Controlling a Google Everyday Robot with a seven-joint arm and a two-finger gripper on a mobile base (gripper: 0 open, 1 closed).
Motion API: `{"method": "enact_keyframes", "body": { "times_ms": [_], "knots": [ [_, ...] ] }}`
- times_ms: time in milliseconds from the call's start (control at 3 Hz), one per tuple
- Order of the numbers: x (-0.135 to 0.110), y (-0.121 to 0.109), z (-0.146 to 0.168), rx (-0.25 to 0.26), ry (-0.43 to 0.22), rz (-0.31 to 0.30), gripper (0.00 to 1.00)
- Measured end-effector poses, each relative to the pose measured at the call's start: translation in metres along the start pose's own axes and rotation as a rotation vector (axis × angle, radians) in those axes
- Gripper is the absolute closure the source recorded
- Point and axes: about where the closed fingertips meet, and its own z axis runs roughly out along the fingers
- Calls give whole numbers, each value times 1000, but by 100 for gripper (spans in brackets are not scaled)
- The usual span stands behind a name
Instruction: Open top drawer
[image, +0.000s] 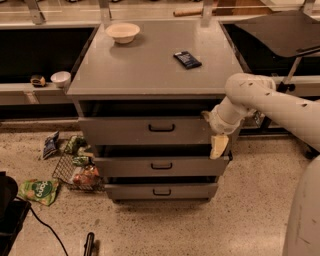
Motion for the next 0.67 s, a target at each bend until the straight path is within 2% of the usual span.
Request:
{"method": "enact_keyframes", "body": {
  "times_ms": [667],
  "knots": [
    [-2, -2, -9, 3, -1, 2, 62]
  ]
}}
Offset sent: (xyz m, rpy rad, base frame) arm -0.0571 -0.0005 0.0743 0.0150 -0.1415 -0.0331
